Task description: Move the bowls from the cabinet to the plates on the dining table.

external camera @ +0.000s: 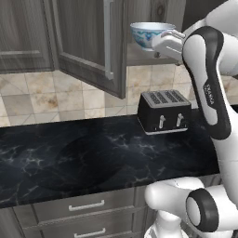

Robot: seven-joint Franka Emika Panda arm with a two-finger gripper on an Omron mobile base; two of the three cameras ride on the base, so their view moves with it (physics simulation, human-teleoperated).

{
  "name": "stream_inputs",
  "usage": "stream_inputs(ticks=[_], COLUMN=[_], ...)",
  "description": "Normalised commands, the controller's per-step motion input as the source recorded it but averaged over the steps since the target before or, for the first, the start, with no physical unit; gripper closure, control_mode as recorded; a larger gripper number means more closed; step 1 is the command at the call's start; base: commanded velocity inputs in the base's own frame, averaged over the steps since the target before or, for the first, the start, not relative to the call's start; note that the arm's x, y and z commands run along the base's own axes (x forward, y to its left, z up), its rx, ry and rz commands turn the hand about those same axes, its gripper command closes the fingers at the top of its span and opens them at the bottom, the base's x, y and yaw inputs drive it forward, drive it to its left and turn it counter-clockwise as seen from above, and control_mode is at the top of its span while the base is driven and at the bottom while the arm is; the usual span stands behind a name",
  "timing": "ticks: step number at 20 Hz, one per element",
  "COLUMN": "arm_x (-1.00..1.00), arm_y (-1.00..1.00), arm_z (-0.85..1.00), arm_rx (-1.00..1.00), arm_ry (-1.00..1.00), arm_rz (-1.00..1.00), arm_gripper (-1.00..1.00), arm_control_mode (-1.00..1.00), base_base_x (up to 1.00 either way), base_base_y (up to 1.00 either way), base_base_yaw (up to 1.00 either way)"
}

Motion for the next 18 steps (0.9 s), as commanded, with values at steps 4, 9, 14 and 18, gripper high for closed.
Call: stream_inputs(ticks=[4,9,14,18], arm_x=[0.0,0.09,0.29,0.38], arm_y=[0.49,0.46,0.07,0.03], arm_z=[0.0,-0.04,0.0,0.0], arm_rx=[0.02,0.01,0.18,0.29], arm_ry=[0.0,-0.03,-0.03,-0.03], arm_rz=[0.01,0.0,0.0,-0.01], arm_gripper=[-1.0,-1.0,-1.0,-1.0], arm_control_mode=[-1.0,-1.0,-1.0,-1.0], base_base_x=[0.0,0.0,0.0,0.0], base_base_y=[0.0,0.0,0.0,0.0], base_base_yaw=[0.0,0.0,0.0,0.0])
